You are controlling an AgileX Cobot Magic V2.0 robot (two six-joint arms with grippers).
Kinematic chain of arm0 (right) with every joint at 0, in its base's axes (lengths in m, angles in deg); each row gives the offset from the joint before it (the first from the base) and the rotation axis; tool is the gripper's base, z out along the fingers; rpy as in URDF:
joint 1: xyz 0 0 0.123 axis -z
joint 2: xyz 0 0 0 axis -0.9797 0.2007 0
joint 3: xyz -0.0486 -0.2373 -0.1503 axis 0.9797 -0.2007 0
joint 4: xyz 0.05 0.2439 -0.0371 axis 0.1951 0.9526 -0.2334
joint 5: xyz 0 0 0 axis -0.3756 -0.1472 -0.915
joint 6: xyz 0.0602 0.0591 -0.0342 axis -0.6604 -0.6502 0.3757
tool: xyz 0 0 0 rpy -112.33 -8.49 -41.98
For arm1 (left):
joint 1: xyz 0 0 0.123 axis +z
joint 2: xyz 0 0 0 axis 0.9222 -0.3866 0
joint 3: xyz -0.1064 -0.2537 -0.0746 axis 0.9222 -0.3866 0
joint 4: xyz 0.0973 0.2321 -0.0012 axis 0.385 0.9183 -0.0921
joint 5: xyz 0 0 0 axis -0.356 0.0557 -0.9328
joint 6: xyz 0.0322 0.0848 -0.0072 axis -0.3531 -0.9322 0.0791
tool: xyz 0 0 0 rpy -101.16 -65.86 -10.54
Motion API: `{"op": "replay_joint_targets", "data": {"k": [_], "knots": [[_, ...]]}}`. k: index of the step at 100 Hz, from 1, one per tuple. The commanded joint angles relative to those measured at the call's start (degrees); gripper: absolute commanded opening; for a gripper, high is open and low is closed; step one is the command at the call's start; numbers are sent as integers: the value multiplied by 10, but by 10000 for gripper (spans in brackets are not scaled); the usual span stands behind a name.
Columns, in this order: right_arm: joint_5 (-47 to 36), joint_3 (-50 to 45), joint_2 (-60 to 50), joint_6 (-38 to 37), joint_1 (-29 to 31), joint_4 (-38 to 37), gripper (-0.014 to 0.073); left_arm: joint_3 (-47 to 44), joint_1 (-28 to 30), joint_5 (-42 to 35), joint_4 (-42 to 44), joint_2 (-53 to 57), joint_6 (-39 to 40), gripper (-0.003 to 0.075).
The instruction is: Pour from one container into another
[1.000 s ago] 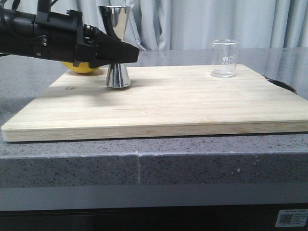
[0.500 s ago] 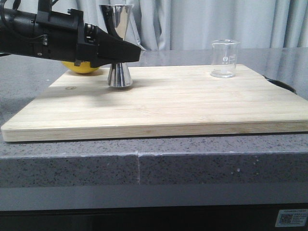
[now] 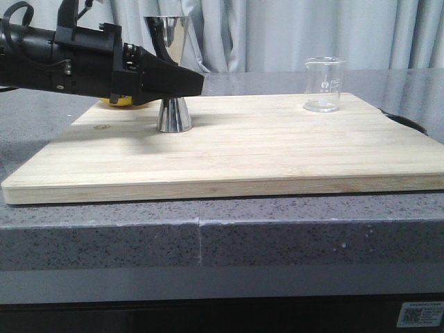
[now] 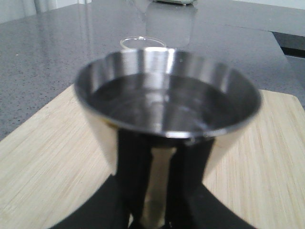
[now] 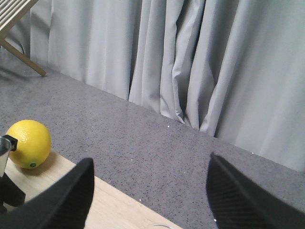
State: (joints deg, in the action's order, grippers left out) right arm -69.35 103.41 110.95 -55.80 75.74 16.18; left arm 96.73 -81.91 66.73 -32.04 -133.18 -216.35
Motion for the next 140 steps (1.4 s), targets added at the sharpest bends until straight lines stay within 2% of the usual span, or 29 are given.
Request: {"op": "replay_joint_targets", "data": {"k": [1, 95, 104, 122, 140], "knots": [[-30, 14, -18, -1, 4, 14, 448, 16, 2, 37, -45, 25, -2, -19], [-31, 14, -18, -1, 4, 14, 448, 16, 2, 35, -30, 25, -2, -13], [-32, 14, -18, -1, 4, 14, 448, 16, 2, 35, -30, 25, -2, 25], [-32, 14, -18, -1, 4, 14, 448, 16, 2, 35, -30, 25, -2, 179], [-32, 14, -18, -1, 4, 14, 448, 16, 2, 35, -30, 25, -2, 284]]}}
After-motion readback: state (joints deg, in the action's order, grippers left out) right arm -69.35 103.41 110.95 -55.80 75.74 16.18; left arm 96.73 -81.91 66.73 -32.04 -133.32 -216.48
